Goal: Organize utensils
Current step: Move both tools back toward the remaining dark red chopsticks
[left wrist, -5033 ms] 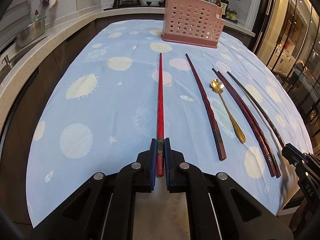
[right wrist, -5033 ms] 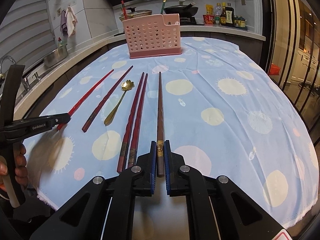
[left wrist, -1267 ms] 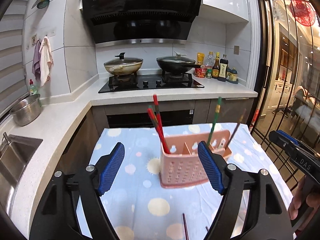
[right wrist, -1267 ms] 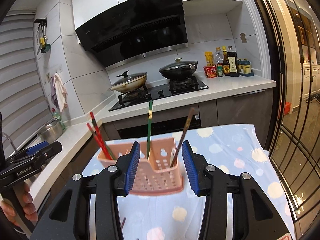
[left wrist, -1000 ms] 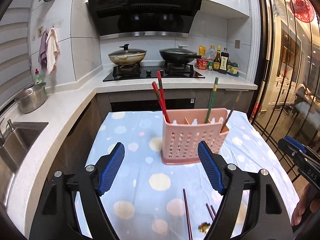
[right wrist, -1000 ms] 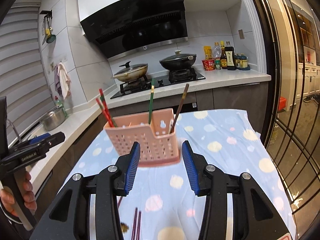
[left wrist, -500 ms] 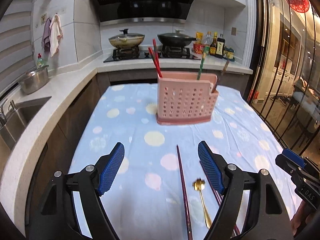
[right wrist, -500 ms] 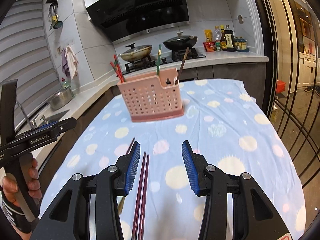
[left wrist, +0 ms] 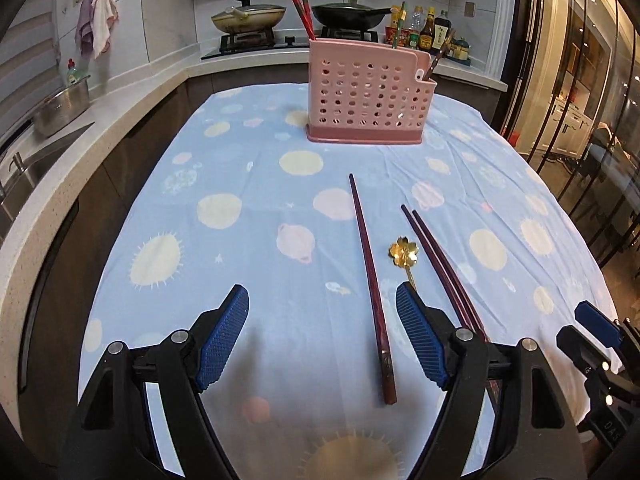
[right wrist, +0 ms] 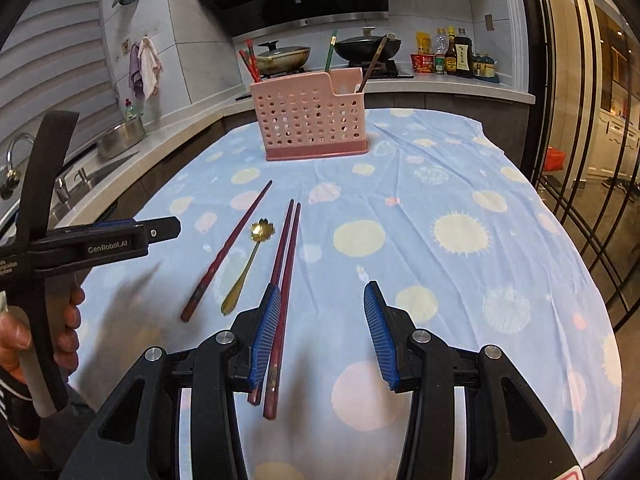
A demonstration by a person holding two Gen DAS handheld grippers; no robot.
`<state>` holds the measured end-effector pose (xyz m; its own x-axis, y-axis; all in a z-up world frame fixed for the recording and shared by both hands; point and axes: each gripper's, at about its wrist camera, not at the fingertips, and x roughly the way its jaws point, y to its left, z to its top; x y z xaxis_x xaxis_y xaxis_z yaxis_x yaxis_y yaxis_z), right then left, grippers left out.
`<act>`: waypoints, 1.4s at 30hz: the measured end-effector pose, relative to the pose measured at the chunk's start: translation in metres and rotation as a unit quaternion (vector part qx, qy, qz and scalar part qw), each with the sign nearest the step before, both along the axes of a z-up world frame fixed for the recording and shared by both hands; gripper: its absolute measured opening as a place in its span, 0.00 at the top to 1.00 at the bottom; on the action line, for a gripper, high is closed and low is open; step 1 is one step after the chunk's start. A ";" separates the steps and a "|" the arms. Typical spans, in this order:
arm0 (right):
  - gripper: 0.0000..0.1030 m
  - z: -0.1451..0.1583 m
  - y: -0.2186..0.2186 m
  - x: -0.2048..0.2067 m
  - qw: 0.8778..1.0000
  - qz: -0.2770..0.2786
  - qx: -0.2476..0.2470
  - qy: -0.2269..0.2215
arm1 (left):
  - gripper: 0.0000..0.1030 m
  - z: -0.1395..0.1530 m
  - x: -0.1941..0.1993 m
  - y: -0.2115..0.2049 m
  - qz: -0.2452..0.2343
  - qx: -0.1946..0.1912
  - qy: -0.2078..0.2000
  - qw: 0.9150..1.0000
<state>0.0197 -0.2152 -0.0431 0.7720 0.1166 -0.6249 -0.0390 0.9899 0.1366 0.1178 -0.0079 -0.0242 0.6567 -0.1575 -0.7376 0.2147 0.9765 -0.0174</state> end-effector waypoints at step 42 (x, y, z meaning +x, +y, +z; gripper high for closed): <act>0.78 -0.049 0.017 -0.013 0.999 -0.007 -0.021 0.035 | 0.16 -0.055 -0.018 -0.013 -0.018 0.034 0.035 0.999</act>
<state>0.0067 -0.1986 -0.0922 0.7276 0.0784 -0.6815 -0.0162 0.9951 0.0972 0.0996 -0.0208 -0.0794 0.5985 -0.1291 -0.7907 0.2508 0.9675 0.0319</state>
